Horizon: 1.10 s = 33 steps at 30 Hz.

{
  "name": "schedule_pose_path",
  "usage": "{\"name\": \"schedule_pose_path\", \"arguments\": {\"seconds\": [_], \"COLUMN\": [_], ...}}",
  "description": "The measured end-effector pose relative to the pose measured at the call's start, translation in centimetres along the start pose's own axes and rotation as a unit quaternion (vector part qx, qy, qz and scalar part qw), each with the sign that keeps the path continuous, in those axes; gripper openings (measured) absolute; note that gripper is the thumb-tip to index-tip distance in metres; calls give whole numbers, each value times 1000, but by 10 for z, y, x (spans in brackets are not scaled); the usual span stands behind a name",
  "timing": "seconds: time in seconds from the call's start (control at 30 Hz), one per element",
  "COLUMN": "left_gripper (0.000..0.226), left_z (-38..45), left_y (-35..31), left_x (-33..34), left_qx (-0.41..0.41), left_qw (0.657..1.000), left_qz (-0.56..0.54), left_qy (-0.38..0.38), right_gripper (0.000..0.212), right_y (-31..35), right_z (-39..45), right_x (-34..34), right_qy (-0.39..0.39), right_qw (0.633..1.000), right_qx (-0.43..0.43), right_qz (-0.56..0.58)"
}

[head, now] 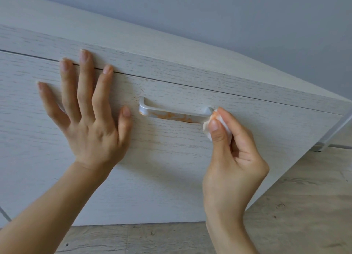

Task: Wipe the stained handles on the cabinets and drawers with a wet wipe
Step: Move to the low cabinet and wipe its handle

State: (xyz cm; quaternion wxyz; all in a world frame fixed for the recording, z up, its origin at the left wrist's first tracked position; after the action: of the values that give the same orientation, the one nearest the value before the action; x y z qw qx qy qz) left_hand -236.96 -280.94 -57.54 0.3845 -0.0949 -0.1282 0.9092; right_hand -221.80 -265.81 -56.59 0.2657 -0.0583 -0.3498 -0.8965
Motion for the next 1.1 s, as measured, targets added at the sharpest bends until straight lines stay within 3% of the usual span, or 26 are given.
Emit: {"name": "schedule_pose_path", "arguments": {"seconds": [0.07, 0.27, 0.47, 0.67, 0.87, 1.1], "left_gripper": [48, 49, 49, 49, 49, 50], "left_z": [0, 0, 2, 2, 1, 2], "left_y": [-2, -2, -3, -3, -4, -3], "left_x": [0, 0, -1, 0, 0, 0], "left_qx": [2, -2, 5, 9, 15, 14], "left_qw": [1000, 1000, 1000, 1000, 1000, 1000], "left_qz": [5, 1, 8, 16, 14, 11], "left_qy": [0, 12, 16, 9, 9, 2], "right_gripper": [16, 16, 22, 12, 15, 17], "right_y": [-5, 4, 14, 20, 8, 13], "right_z": [0, -10, 0, 0, 8, 3], "right_x": [1, -7, 6, 12, -17, 6], "right_qy": [0, 8, 73, 91, 69, 102], "right_qw": [1000, 999, 966, 927, 954, 925], "right_qx": [19, -40, -212, -317, -252, -317], "right_qz": [22, 0, -128, -176, -149, -183]}}
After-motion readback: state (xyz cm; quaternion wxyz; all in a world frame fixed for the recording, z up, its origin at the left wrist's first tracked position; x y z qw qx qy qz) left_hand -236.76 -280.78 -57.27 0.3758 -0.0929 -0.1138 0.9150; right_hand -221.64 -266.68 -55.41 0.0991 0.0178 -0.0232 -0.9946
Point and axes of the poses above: each hand's wrist, its own z-axis towards the middle knuckle, its own x-axis out of the palm, y = z × x, the point moved 7 cm from there along z, towards the middle knuckle, and after that the axes turned 9 degrees about -x, right-handed, at the moved point
